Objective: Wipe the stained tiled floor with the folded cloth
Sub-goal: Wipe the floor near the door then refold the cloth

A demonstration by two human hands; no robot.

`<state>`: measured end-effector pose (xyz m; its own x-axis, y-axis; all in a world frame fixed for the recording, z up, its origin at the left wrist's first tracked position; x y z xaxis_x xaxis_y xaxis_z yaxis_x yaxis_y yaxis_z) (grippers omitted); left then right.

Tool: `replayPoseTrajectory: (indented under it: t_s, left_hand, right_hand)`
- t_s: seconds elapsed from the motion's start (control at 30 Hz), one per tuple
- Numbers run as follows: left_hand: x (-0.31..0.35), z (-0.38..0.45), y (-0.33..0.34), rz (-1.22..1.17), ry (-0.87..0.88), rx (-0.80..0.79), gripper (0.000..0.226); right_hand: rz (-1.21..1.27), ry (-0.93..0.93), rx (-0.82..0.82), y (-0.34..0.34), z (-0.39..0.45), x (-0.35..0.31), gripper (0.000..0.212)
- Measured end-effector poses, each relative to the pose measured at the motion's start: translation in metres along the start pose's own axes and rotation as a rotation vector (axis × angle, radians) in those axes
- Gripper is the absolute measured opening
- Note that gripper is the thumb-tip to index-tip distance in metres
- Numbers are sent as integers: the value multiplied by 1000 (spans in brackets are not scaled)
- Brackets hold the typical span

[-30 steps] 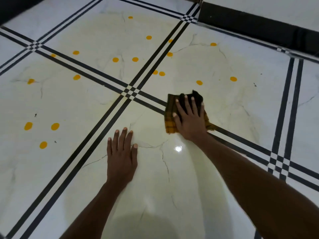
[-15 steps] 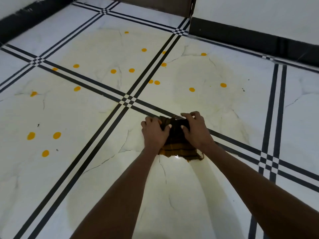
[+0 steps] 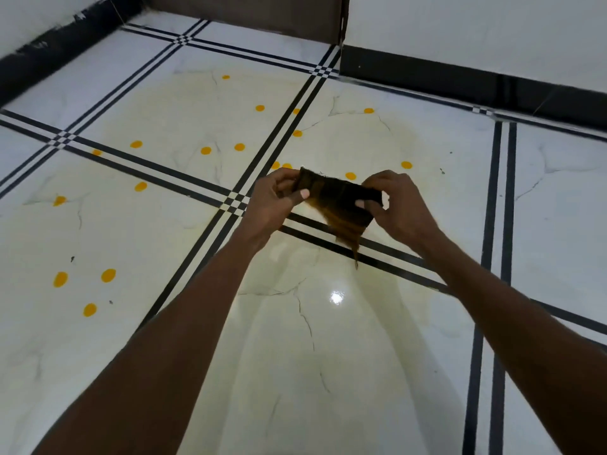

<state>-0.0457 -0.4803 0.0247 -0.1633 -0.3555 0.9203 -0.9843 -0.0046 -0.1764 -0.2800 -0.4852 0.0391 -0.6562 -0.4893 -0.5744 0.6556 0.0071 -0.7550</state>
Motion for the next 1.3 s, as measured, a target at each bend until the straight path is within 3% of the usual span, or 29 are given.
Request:
replayPoseTrajectory:
  t_s: [0.07,0.13,0.23,0.3,0.33,0.37,0.47,0.53,0.6,0.7,0.83,0.97,1.03,1.13,1.2,1.3]
  left_hand:
    - [10,-7,-2,72,85,9,23]
    - [-1,-17,5,165,126,-20,18]
    - [-56,-21,20,356,61,-102,25]
    - [-97,-25,26,468,12,-158,37]
    - [-113,-26,25,496,-6,-153,42]
    - [-124,-26,20,510,-16,-116,44]
    - [-130,-21,-9,607,36,150,30]
    - [-132,-10,-23,697,67,274,27]
    - [-143,2,-35,772,32,344,40]
    - [-162,4,-41,898,38,401,63]
    - [-172,1,-37,1009,87,470,64]
    - [-174,4,-39,992,88,477,62]
    - [-174,3,-39,982,81,470,61]
    - [-171,2,-39,967,87,453,58]
    - [-170,1,-39,958,90,430,58]
    - [-169,1,-39,917,80,408,60]
  right_hand:
    - [-18,10,-39,-15,1,-9,12]
    - [-106,52,-186,-14,-6,-14,17]
    - [-328,94,-625,20,-36,-11,29]
    - [-353,144,-981,57,-73,-2,35]
    - [-331,171,-1062,72,-86,2,39]
    - [-300,192,-1038,82,-90,4,42]
    - [-256,109,-569,96,-66,4,39]
    - [-261,30,-421,117,-60,9,51]
    - [-278,15,-428,144,-68,24,65]
    - [-420,-41,-375,145,-86,40,66]
    - [-495,59,-366,129,-73,79,66]
    - [-493,230,-228,150,1,94,67]
    - [-455,149,-258,186,33,65,66]
    - [-441,-155,-376,226,20,0,62]
    - [-400,-297,-453,216,-27,-22,60]
    - [-389,-369,-538,168,-94,2,64]
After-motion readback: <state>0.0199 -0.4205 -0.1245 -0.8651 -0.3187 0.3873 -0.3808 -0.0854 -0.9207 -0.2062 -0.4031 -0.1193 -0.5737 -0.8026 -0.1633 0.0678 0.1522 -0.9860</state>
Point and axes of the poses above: each hand's wrist, its own z-axis towards the middle knuckle, its own y-axis out of the palm, x = y × z, the point moved 10 cm from there along z, towards the middle knuckle, and after that the axes turned 15 degrees about -y, right-handed, at the moved point
